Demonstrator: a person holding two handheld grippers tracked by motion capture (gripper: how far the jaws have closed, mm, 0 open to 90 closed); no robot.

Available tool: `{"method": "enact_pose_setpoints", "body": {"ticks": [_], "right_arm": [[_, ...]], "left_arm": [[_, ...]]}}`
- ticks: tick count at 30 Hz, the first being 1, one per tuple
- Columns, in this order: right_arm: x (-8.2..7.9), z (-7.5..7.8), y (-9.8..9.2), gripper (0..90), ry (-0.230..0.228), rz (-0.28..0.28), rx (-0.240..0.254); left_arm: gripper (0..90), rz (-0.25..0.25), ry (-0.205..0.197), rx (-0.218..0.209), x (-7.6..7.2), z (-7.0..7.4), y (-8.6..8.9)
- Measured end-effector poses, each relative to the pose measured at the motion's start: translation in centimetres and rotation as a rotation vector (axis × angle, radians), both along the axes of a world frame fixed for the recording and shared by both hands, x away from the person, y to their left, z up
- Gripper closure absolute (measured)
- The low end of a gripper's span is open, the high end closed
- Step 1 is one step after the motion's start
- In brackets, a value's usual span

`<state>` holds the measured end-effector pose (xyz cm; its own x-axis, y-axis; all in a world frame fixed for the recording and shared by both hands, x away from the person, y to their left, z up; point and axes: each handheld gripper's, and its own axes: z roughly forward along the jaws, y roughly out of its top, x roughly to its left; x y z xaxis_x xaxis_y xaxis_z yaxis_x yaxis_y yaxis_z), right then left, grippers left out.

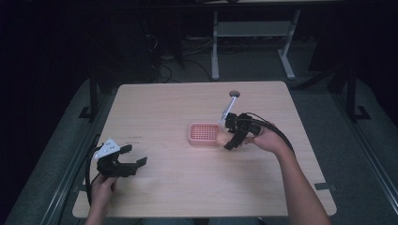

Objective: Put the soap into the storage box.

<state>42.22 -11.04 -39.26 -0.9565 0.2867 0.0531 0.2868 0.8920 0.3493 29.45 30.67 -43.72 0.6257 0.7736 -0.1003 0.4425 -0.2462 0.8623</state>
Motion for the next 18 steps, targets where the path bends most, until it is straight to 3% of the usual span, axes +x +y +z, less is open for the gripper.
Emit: {"method": "enact_pose_setpoints", "body": {"ticks": [3, 18], "right_arm": [[0.3, 0.1, 0.2, 32.0, 0.003, -0.002, 0.015], [1.8, 1.1, 2.2, 31.9, -0.016, 0.028, -0.009]], "left_arm": [[14.3, -0.002, 0.003, 0.003, 0.0, 0.0, 0.0], [14.3, 0.001, 0.006, 0.000, 0.0, 0.0, 0.0]]}}
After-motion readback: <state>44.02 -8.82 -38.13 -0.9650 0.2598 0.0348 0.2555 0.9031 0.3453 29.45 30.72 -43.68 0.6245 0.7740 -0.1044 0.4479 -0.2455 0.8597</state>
